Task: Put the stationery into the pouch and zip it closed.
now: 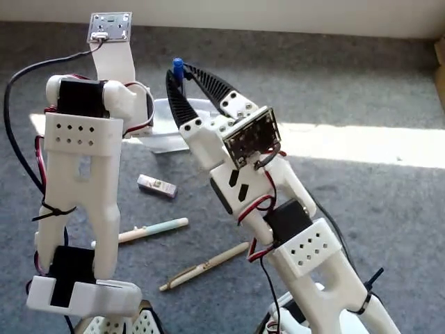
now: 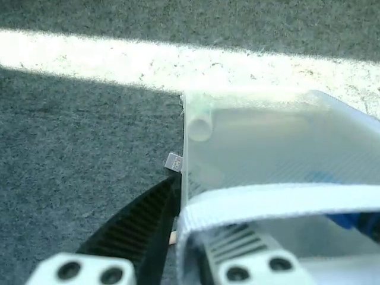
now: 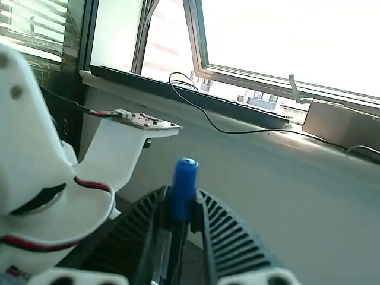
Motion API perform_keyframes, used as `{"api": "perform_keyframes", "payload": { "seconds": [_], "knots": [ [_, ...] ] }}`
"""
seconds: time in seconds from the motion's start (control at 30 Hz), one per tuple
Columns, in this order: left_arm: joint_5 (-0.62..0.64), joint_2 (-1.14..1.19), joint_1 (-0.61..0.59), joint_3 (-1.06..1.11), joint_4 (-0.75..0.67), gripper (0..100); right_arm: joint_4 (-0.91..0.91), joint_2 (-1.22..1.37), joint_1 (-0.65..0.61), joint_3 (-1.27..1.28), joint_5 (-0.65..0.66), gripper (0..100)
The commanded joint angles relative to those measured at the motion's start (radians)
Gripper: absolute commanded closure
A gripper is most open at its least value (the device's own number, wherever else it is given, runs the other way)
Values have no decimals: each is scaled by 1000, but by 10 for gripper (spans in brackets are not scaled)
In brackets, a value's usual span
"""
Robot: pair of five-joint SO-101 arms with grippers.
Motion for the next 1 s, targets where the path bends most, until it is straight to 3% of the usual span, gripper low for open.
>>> {"api": "perform_keyframes", "payload": {
  "seconds": [0.0, 0.33, 0.57, 0.97],
  "knots": [
    [12, -2, -27, 7, 2, 993, 18, -5, 16, -8, 11, 995],
    [12, -2, -44, 5, 2, 993, 292, 4, 38, -107, 11, 991],
    [12, -2, -44, 5, 2, 993, 364, -4, 38, -119, 9, 868],
    [6, -4, -48, -1, 2, 993, 394, -7, 35, -145, 3, 864]
  ]
}}
